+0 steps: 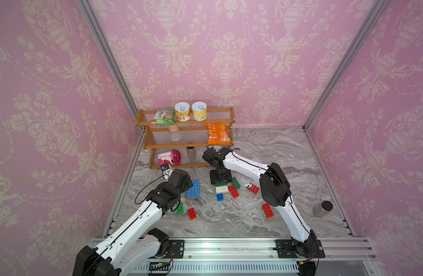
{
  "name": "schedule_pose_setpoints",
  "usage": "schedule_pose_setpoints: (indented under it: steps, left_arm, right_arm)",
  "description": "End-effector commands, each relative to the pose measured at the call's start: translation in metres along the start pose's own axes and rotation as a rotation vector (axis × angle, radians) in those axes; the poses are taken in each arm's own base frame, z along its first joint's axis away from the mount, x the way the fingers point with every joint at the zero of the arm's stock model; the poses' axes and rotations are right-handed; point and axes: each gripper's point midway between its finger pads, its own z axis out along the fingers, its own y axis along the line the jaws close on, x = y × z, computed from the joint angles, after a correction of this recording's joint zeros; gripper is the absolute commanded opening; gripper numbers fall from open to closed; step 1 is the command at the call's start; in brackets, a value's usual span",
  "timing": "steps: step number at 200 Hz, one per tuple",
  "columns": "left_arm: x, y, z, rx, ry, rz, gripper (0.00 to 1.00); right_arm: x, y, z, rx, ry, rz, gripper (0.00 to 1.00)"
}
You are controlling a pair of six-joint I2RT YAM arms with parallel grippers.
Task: Assemble a rectangle with lego
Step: Assemble the lego brick with the lego brick.
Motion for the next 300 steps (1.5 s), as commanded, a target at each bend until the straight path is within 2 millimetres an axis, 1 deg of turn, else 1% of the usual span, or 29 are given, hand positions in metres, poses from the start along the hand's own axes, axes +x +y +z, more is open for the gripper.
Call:
schedule_pose_setpoints:
  steps: [1, 19, 41, 65, 80, 95, 108, 128, 140, 165, 171, 185, 201, 214, 217, 218, 219, 220, 222, 233, 254, 270, 300]
  left_arm:
    - [0.004, 0.005, 0.001, -0.006, 0.015, 0.02, 0.99]
    - [0.005, 0.005, 0.001, -0.006, 0.016, 0.022, 0.99]
    - [0.005, 0.005, 0.002, -0.007, 0.018, 0.024, 0.99]
    - [0.005, 0.005, 0.002, -0.009, 0.018, 0.025, 0.99]
    - [0.005, 0.006, 0.002, -0.011, 0.018, 0.026, 0.99]
    - [0.005, 0.006, 0.002, -0.011, 0.019, 0.024, 0.99]
    - [0.005, 0.006, 0.002, -0.011, 0.021, 0.026, 0.99]
    - [0.005, 0.006, 0.002, -0.01, 0.021, 0.027, 0.99]
    - [0.005, 0.006, 0.002, -0.01, 0.02, 0.026, 0.99]
    - [0.004, 0.006, 0.001, -0.008, 0.019, 0.025, 0.99]
    - [0.004, 0.005, 0.001, -0.007, 0.018, 0.025, 0.99]
    - [0.004, 0.006, 0.001, -0.009, 0.019, 0.026, 0.99]
    - [0.004, 0.006, 0.0, -0.007, 0.018, 0.025, 0.99]
    - [0.004, 0.006, 0.0, -0.006, 0.016, 0.024, 0.99]
    - [0.004, 0.006, 0.0, -0.005, 0.016, 0.024, 0.99]
    - [0.004, 0.006, 0.0, -0.006, 0.016, 0.024, 0.99]
    - [0.004, 0.006, 0.0, -0.006, 0.017, 0.025, 0.99]
    - [0.004, 0.006, -0.001, -0.005, 0.016, 0.024, 0.99]
    - [0.003, 0.006, -0.001, -0.004, 0.015, 0.023, 0.99]
    - [0.004, 0.006, -0.001, -0.003, 0.016, 0.023, 0.99]
    - [0.003, 0.007, -0.002, -0.002, 0.012, 0.022, 0.99]
    - [0.002, 0.007, -0.003, -0.001, 0.011, 0.021, 0.99]
    - [0.0, 0.006, -0.005, 0.003, 0.004, 0.021, 0.99]
  right_arm:
    - [0.014, -0.032, 0.043, 0.16, 0.099, 0.036, 0.0]
    - [0.016, -0.034, 0.048, 0.172, 0.112, 0.043, 0.0]
    - [0.021, -0.028, 0.059, 0.144, 0.139, 0.045, 0.0]
    - [0.025, -0.027, 0.066, 0.131, 0.16, 0.048, 0.0]
    - [0.025, -0.024, 0.065, 0.112, 0.154, 0.049, 0.0]
    - [0.021, -0.022, 0.058, 0.1, 0.134, 0.044, 0.0]
    - [0.017, -0.02, 0.049, 0.085, 0.111, 0.042, 0.06]
    - [0.011, -0.016, 0.033, 0.059, 0.071, 0.036, 0.18]
    - [0.008, -0.012, 0.024, 0.044, 0.05, 0.033, 0.26]
    - [0.004, -0.004, 0.008, 0.023, 0.012, 0.015, 0.48]
    - [0.003, -0.003, 0.004, 0.021, 0.004, 0.009, 0.52]
    - [0.002, 0.001, -0.003, 0.019, -0.015, -0.004, 0.64]
    - [0.0, 0.003, -0.011, 0.027, -0.035, -0.017, 0.74]
    - [0.0, 0.005, -0.016, 0.029, -0.049, -0.028, 0.8]
    - [0.0, 0.006, -0.018, 0.027, -0.054, -0.031, 0.84]
    - [0.0, 0.006, -0.018, 0.027, -0.055, -0.031, 0.87]
    - [0.0, 0.007, -0.018, 0.027, -0.055, -0.032, 0.93]
    - [-0.001, 0.007, -0.019, 0.026, -0.056, -0.032, 0.96]
    - [0.0, 0.007, -0.019, 0.024, -0.057, -0.034, 0.99]
    - [-0.001, 0.01, -0.025, 0.018, -0.069, -0.039, 1.0]
    - [-0.003, 0.009, -0.036, 0.024, -0.101, -0.039, 1.0]
    - [-0.007, 0.004, -0.049, 0.038, -0.141, -0.023, 1.0]
    - [-0.013, -0.013, -0.077, 0.068, -0.237, 0.025, 1.0]
